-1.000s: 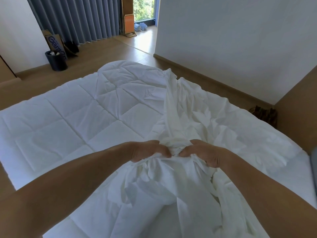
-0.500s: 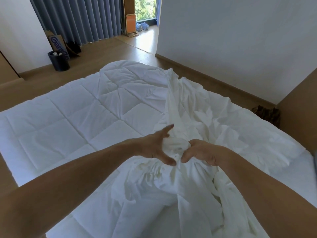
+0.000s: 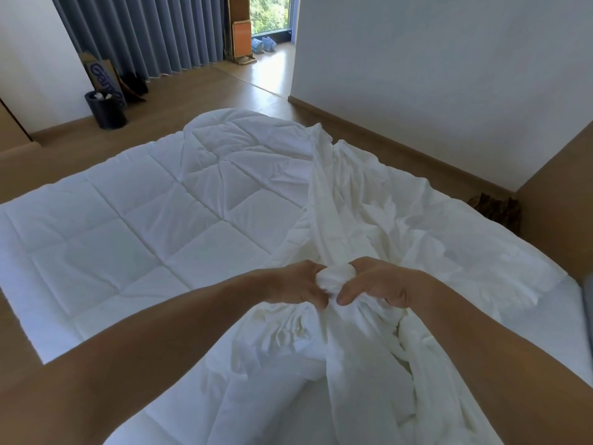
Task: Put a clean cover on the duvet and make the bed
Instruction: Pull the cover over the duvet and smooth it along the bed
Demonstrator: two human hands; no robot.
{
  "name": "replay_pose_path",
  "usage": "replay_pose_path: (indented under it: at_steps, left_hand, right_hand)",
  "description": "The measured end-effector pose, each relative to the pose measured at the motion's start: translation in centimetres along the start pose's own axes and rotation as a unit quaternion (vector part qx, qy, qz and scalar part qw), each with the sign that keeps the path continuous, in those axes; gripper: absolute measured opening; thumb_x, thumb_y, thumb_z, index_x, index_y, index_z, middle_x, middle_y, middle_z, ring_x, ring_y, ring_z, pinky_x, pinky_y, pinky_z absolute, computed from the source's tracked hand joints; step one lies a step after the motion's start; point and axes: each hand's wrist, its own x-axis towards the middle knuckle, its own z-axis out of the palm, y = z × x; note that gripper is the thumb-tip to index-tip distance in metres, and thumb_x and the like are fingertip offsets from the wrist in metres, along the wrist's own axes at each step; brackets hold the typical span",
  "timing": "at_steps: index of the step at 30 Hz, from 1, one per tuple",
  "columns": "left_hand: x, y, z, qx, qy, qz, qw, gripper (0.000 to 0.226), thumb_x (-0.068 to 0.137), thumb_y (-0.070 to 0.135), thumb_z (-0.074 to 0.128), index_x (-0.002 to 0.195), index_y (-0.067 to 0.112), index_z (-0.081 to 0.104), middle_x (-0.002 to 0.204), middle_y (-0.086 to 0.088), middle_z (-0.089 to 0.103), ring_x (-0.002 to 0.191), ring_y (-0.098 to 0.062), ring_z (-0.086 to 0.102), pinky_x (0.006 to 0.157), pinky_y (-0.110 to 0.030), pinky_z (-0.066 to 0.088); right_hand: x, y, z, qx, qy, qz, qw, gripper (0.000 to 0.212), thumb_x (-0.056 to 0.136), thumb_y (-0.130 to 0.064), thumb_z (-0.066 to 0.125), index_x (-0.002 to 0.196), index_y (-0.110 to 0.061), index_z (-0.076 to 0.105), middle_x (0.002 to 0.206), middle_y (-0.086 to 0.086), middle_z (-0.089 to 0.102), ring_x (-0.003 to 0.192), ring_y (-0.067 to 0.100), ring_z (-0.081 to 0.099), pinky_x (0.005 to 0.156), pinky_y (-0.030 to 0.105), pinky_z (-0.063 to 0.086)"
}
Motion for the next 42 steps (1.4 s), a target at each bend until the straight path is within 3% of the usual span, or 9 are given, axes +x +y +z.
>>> replay_pose_path:
  at_steps: [3, 8, 12, 16, 19, 26, 34, 39, 42]
  left_hand:
    - [-0.3, -0.2, -0.5, -0.059, -0.038, -0.003, 0.998, 0.055, 0.065, 0.002, 0.066, 0.119, 0.009, 0.063, 0.115, -0.012, 0.069, 0.110, -0.027, 0.065, 0.100, -0.037, 0.052]
    - [-1.1, 0.5, -1.7, -0.034, -0.084, -0.052, 0.995, 0.037, 0.060, 0.005, 0.056, 0.094, 0.017, 0.063, 0.080, 0.003, 0.066, 0.077, -0.014, 0.064, 0.071, -0.027, 0.051]
    - [-1.8, 1.9, -3.0, -0.017, -0.093, -0.087, 0.992, 0.033, 0.067, 0.012, 0.063, 0.100, 0.009, 0.065, 0.088, -0.005, 0.068, 0.076, -0.016, 0.066, 0.072, -0.028, 0.051]
    - [-1.4, 2.9, -3.8, 0.190, -0.125, -0.108, 0.968, 0.037, 0.076, 0.027, 0.081, 0.110, 0.016, 0.070, 0.099, 0.000, 0.075, 0.091, -0.016, 0.072, 0.079, -0.024, 0.055]
    - [-0.7, 2.8, -3.3, 0.300, -0.122, -0.102, 0.941, 0.031, 0.075, 0.020, 0.077, 0.103, 0.010, 0.069, 0.087, -0.002, 0.070, 0.080, -0.016, 0.067, 0.071, -0.023, 0.051]
    - [-1.0, 1.1, -3.2, 0.184, -0.069, -0.079, 0.977, 0.031, 0.073, 0.004, 0.070, 0.103, 0.012, 0.065, 0.086, 0.003, 0.064, 0.080, -0.013, 0.059, 0.077, -0.023, 0.047]
    - [-1.2, -0.4, -3.1, 0.132, -0.051, -0.064, 0.988, 0.033, 0.073, 0.001, 0.068, 0.099, 0.019, 0.062, 0.086, 0.006, 0.062, 0.080, -0.012, 0.057, 0.076, -0.023, 0.048]
    - [-1.2, -0.8, -2.1, 0.023, -0.028, -0.098, 0.995, 0.035, 0.064, 0.023, 0.077, 0.097, 0.019, 0.069, 0.086, 0.004, 0.069, 0.081, -0.013, 0.066, 0.078, -0.025, 0.053]
    - [-0.9, -0.6, -1.9, 0.104, -0.021, -0.097, 0.990, 0.049, 0.062, 0.036, 0.087, 0.106, 0.023, 0.070, 0.097, 0.004, 0.074, 0.090, -0.015, 0.070, 0.087, -0.032, 0.057]
  right_hand:
    - [0.1, -0.3, -0.1, -0.023, 0.000, -0.015, 1.000, 0.056, 0.051, -0.025, 0.076, 0.104, -0.008, 0.073, 0.106, 0.020, 0.071, 0.104, 0.036, 0.067, 0.096, 0.046, 0.052]
    - [0.1, -0.5, 0.5, -0.050, -0.033, -0.001, 0.998, 0.039, 0.058, -0.017, 0.067, 0.097, -0.010, 0.069, 0.083, 0.007, 0.066, 0.081, 0.024, 0.065, 0.073, 0.035, 0.051]
    - [0.4, -0.4, 0.9, -0.028, -0.014, 0.012, 0.999, 0.029, 0.059, -0.018, 0.064, 0.085, -0.005, 0.064, 0.073, 0.007, 0.058, 0.070, 0.023, 0.057, 0.068, 0.034, 0.044]
    - [0.4, -0.6, 1.1, -0.021, -0.034, 0.023, 0.999, 0.034, 0.067, -0.028, 0.074, 0.094, -0.008, 0.069, 0.087, 0.015, 0.064, 0.083, 0.029, 0.063, 0.080, 0.036, 0.050]
    - [0.5, -0.5, 1.1, -0.081, -0.074, 0.031, 0.994, 0.038, 0.068, -0.032, 0.088, 0.101, -0.022, 0.072, 0.095, 0.003, 0.074, 0.094, 0.021, 0.070, 0.094, 0.037, 0.054]
    - [1.2, -0.3, 1.5, -0.090, 0.004, 0.011, 0.996, 0.039, 0.064, -0.021, 0.076, 0.102, -0.012, 0.069, 0.083, 0.003, 0.066, 0.078, 0.021, 0.064, 0.071, 0.032, 0.050]
    - [2.0, 0.6, 1.7, 0.009, -0.017, 0.022, 1.000, 0.049, 0.062, -0.018, 0.063, 0.108, -0.002, 0.069, 0.090, 0.013, 0.065, 0.082, 0.027, 0.061, 0.075, 0.037, 0.048]
    - [2.0, 0.2, 1.3, 0.016, -0.009, 0.005, 1.000, 0.044, 0.062, -0.021, 0.074, 0.104, -0.007, 0.071, 0.091, 0.007, 0.068, 0.089, 0.023, 0.064, 0.085, 0.036, 0.049]
    - [2.1, 0.5, 1.4, 0.033, 0.005, 0.002, 0.999, 0.042, 0.061, -0.018, 0.074, 0.102, -0.007, 0.073, 0.093, 0.010, 0.070, 0.091, 0.026, 0.066, 0.091, 0.040, 0.051]
